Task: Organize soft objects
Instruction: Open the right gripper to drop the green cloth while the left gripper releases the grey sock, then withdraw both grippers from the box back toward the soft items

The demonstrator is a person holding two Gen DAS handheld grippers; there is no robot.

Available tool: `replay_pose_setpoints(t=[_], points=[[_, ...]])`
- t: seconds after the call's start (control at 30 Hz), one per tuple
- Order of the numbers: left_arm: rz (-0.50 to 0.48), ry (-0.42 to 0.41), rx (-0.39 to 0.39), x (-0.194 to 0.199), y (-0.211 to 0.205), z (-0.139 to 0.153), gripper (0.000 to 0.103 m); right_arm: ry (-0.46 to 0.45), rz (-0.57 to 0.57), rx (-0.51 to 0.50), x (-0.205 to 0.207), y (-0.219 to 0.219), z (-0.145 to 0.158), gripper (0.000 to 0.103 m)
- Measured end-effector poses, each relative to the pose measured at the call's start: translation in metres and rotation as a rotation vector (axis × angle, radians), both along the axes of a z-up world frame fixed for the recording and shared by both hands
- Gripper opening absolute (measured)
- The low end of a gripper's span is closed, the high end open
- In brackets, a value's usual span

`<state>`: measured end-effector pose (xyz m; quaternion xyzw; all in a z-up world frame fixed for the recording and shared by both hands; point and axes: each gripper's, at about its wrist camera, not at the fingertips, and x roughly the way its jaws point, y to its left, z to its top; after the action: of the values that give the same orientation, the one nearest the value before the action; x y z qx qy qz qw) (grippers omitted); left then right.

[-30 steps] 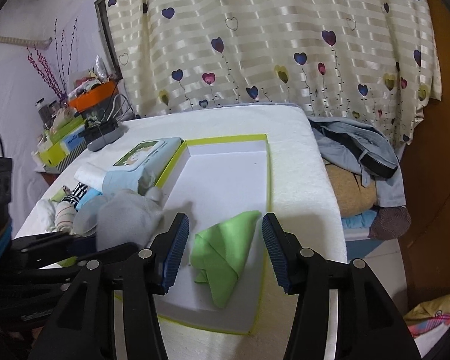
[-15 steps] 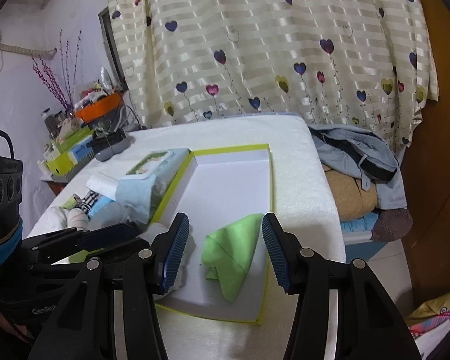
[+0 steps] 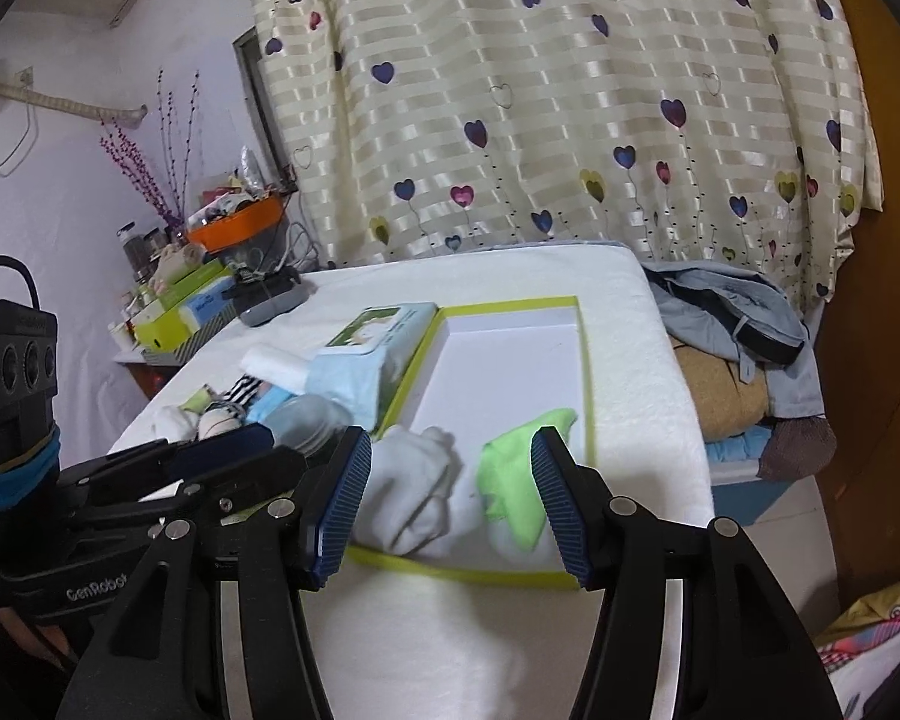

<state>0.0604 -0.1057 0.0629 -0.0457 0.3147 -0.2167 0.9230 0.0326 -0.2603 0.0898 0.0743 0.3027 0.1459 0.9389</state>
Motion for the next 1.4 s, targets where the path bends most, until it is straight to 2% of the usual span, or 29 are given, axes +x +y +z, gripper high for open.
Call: replay_pose_setpoints(t=[0.3, 0.67, 0.83, 1.4], points=[[0.072, 0.027, -0.028, -0.02, 0.038, -0.006, 0.042, 0.017, 0.082, -0.01, -0.016, 0.038, -0.005, 0.057], [0.142, 0.049, -0.017, -0.035, 0.078, -0.017, 0.042, 0.024, 0.156, -0.016, -0.029, 0.067, -0.008, 0.057], [0.179, 0.07, 0.0, -0.039, 0.089, -0.024, 0.042, 0.031, 0.189, -0.028, -0.032, 0.081, -0.009, 0.057], [0.267, 0.105, -0.024, -0.046, 0.134, -0.045, 0.042, 0.059, 0.278, -0.06, -0.029, 0.121, -0.02, 0.057]])
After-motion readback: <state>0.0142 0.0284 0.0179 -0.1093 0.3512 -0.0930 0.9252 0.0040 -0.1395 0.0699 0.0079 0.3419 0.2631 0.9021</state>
